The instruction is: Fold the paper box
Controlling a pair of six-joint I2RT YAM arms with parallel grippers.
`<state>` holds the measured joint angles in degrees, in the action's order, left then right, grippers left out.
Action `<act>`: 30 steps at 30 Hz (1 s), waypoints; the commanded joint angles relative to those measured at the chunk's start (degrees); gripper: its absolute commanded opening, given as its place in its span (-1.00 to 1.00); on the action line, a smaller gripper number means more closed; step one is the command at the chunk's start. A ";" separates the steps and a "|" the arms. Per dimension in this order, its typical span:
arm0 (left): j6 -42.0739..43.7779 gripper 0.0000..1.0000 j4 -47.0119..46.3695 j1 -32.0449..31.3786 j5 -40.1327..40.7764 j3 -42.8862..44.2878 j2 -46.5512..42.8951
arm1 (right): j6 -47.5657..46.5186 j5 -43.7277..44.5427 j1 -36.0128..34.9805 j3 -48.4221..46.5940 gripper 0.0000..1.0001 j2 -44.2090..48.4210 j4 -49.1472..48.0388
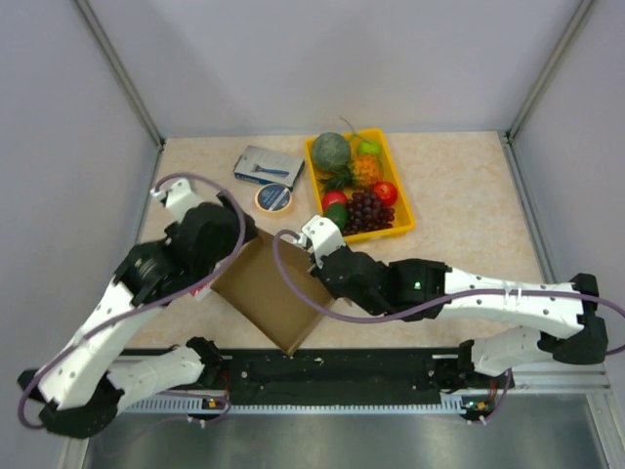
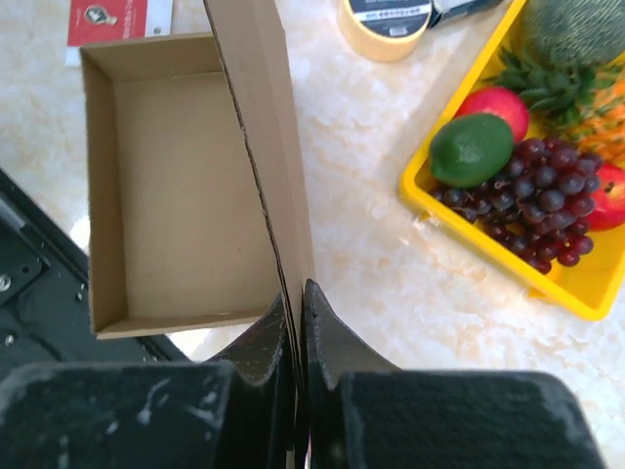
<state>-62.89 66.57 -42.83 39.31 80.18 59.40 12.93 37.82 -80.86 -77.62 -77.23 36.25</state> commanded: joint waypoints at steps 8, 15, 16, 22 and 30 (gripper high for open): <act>29.76 0.96 -14.29 0.11 -22.34 -14.26 -31.80 | -0.71 -18.93 13.97 17.06 -1.00 24.48 -1.53; 19.66 0.96 -6.45 0.20 -17.35 -22.95 -25.91 | -4.65 -21.04 20.46 22.43 -1.00 35.13 0.22; 18.09 0.96 -6.62 0.20 -15.77 -23.84 -26.08 | -5.45 -20.51 21.09 22.43 -1.00 35.22 0.57; 9.18 0.96 -11.97 1.51 -11.52 -28.77 -21.45 | -11.16 -21.47 25.47 20.68 -1.00 30.66 0.40; 2.18 0.88 -11.64 23.21 -19.71 -26.31 -0.88 | -12.58 -33.07 31.47 22.17 -1.00 28.81 -6.45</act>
<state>-53.58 55.44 -27.35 21.91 52.77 53.74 2.02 10.98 -50.76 -55.48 -48.73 33.89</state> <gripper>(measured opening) 0.979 0.008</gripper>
